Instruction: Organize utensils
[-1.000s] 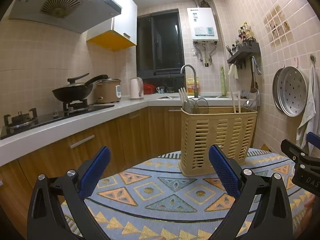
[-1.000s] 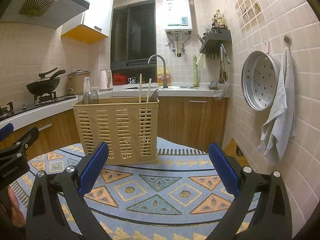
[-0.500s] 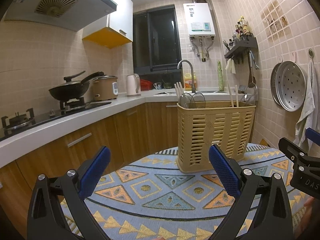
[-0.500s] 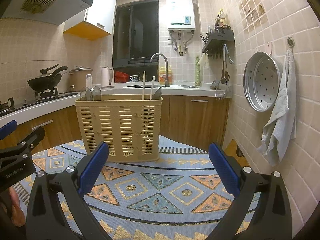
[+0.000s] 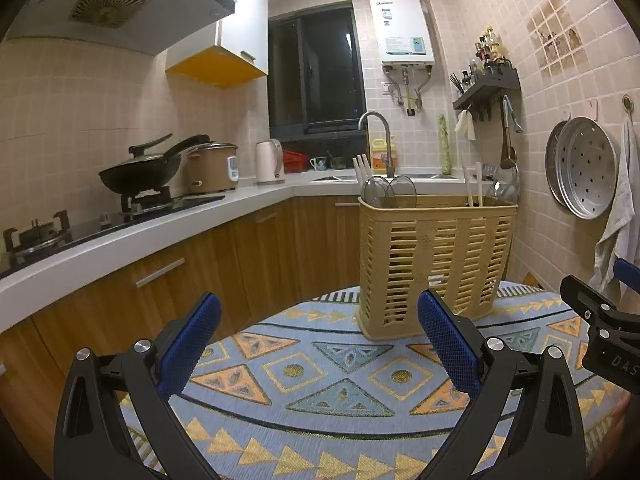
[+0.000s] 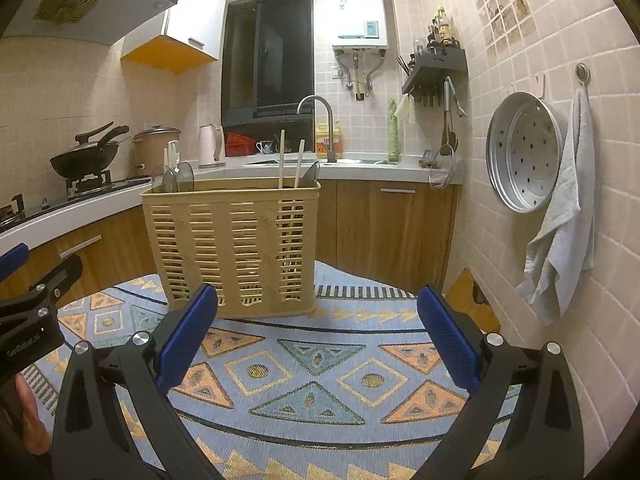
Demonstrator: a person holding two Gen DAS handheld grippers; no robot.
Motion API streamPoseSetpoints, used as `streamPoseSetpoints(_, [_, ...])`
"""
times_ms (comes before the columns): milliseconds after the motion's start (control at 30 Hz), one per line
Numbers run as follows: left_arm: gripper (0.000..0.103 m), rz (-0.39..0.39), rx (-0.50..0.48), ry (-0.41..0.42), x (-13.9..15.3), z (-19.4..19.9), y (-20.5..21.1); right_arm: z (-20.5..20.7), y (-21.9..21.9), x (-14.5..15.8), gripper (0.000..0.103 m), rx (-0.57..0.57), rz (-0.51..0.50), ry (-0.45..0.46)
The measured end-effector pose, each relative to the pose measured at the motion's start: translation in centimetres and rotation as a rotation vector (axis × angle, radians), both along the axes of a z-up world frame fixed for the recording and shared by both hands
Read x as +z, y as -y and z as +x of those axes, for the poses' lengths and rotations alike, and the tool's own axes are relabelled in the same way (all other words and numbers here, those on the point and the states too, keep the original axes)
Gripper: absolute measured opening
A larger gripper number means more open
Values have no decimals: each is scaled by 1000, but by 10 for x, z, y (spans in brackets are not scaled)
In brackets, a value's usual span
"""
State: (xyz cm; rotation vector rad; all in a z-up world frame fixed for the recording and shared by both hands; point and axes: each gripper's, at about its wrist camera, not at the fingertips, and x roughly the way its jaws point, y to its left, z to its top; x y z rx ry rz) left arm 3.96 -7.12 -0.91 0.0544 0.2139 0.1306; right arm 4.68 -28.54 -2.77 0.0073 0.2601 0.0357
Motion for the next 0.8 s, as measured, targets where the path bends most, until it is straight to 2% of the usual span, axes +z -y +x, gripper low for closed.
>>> streamPoseSetpoints(800, [95,15,-42,-3,-2,0,3,-7,0,4,96,8,15,24])
